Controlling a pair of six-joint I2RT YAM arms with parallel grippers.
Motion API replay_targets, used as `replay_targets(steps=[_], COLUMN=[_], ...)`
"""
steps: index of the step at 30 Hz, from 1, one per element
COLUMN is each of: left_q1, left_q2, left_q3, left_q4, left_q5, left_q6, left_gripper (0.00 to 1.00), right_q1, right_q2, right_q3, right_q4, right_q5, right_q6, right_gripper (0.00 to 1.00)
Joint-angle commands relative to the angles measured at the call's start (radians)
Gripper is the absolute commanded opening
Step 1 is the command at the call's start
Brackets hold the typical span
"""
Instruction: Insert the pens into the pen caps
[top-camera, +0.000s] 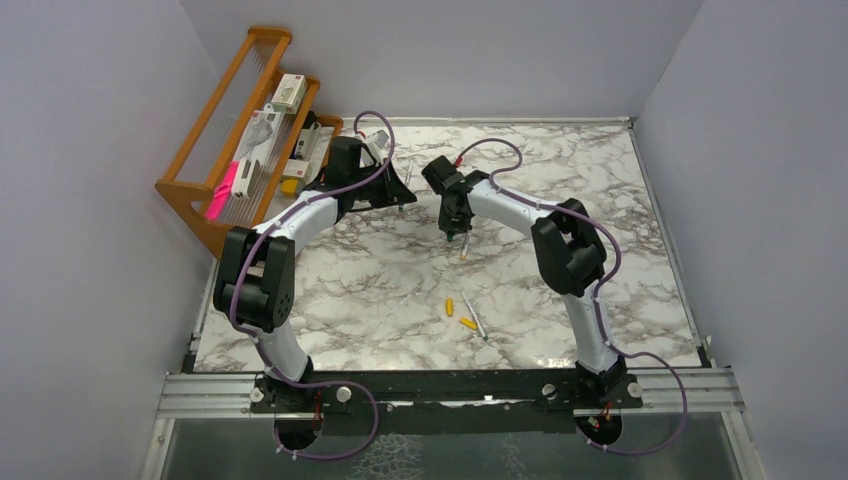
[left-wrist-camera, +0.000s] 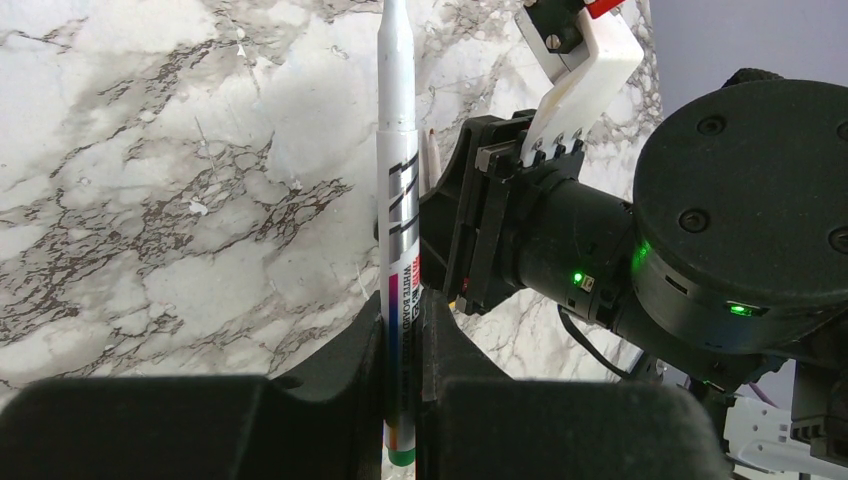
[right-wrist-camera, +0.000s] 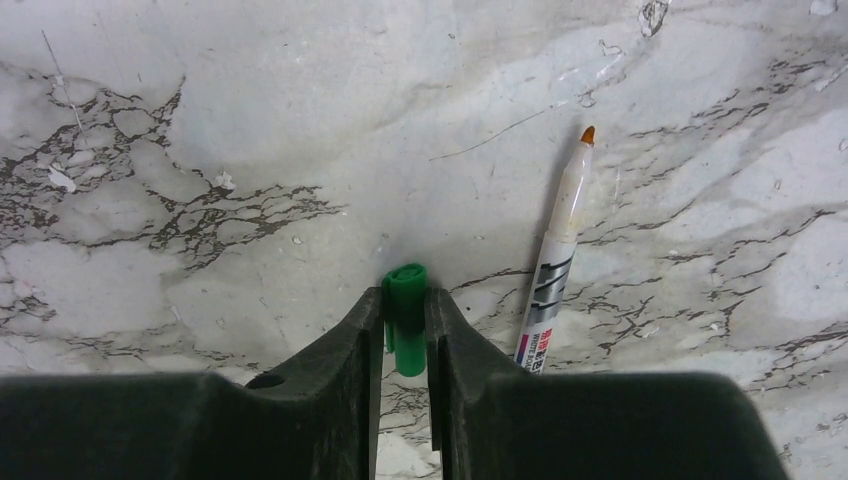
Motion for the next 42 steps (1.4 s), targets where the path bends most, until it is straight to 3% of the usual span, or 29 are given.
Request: replay_targets(steps=[1, 3, 6, 13, 15, 19, 22, 34, 42], left_q1=[0.005, 0.005, 0.005, 0.005, 0.001, -0.019, -0.046, -0.128, -0.127], left_q2=[-0.009, -0.009, -0.006, 0.01, 0.003, -0.005, 0.0, -0.006, -0.016], left_q3=[0.005, 0.001, 0.002, -0.008, -0.028, -0.045, -0.036, -0.014, -0.011], left_q4=[0.013, 0.013, 0.02, 0.126, 0.208, 0.295, 0.326, 0.397, 0.403], left_q5=[0.0, 0.0, 0.005, 0.141, 0.194, 0.259, 0.295, 0.376, 0.365], left_q6=[0.004, 0.003, -0.005, -0.097, -0.14, -0.166, -0.164, -0.131, -0.131], left_gripper=[0.0, 0.0, 0.0, 0.0, 0.0, 0.0, 0.0, 0.0, 0.0], right_q1=[-0.002, -0.003, -0.002, -0.018, -0.043, -0.125, -0.173, -0.178, -0.18], right_q2=[0.019, 0.0, -0.025, -0.124, -0.224, -0.461, -0.548, -0.599, -0.644], right_q3=[-0.018, -0.044, -0.06, -0.012, -0.079, -0.314, -0.398, -0.381, -0.425], right_q4=[-0.017, -0.003, 0.011, 0.008, 0.114, 0.517, 0.692, 0.913, 0.916], right_q5=[-0.028, -0.04, -0.047, -0.006, -0.04, -0.187, -0.281, -0.378, -0.319], right_q6=[0.005, 0.01, 0.015, -0.026, -0.048, -0.054, -0.039, -0.061, -0.058], right_gripper=[0.16, 0.14, 0.02, 0.01, 0.01, 0.01, 0.01, 0.01, 0.01])
